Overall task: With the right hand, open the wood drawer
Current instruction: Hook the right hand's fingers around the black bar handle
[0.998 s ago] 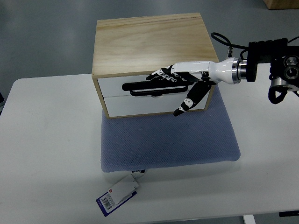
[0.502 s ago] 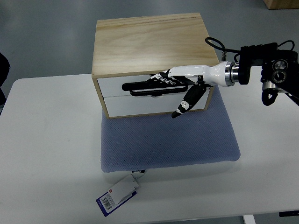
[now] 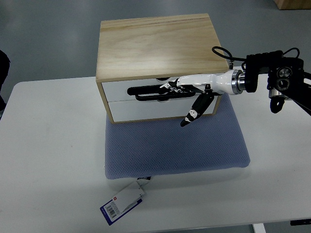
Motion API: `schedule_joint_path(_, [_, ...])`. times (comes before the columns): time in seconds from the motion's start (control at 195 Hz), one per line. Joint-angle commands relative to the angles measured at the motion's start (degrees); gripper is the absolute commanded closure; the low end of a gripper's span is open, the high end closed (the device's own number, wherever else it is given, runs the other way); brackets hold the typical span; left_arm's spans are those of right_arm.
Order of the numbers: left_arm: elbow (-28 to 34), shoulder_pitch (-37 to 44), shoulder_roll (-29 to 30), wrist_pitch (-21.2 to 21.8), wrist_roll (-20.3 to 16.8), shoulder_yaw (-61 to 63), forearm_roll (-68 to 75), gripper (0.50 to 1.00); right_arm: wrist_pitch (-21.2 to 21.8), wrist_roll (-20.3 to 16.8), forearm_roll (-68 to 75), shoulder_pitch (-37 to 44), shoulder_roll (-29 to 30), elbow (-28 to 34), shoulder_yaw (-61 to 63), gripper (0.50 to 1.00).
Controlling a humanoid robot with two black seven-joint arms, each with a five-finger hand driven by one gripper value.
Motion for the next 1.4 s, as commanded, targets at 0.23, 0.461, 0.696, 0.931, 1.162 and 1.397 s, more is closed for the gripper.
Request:
schedule_joint_path(0.23, [0.0, 0.0, 0.0, 0.0, 0.0, 0.0, 0.0, 0.5, 0.0, 0.0, 0.1, 0.2, -0.5, 0.4, 0.1, 0.55])
schedule_joint_path(0.461, [0.0, 0.0, 0.0, 0.0, 0.0, 0.0, 0.0, 0.5, 0.0, -1.1, 0.3, 0.3, -0.6, 0.6, 0.0, 0.55])
schedule_joint_path(0.696, [0.0, 0.0, 0.0, 0.0, 0.0, 0.0, 0.0, 0.5, 0.0, -1.4, 0.7, 0.4, -0.6, 1.0, 0.1, 0.55])
schedule_joint_path(0.931, [0.0, 0.0, 0.0, 0.0, 0.0, 0.0, 0.0, 0.5, 0.0, -1.5, 0.9, 1.5, -0.8, 2.3, -0.3, 0.55])
schedule_joint_path(1.162, [0.0, 0.0, 0.0, 0.0, 0.0, 0.0, 0.0, 0.5, 0.0, -1.6, 0.9, 1.3, -0.9, 3.5, -0.3, 0.55])
schedule_joint_path(1.397, [0.0, 0.0, 0.0, 0.0, 0.0, 0.0, 0.0, 0.5, 0.0, -2.1, 0.9, 0.8, -1.3, 5.6, -0.2, 0.55])
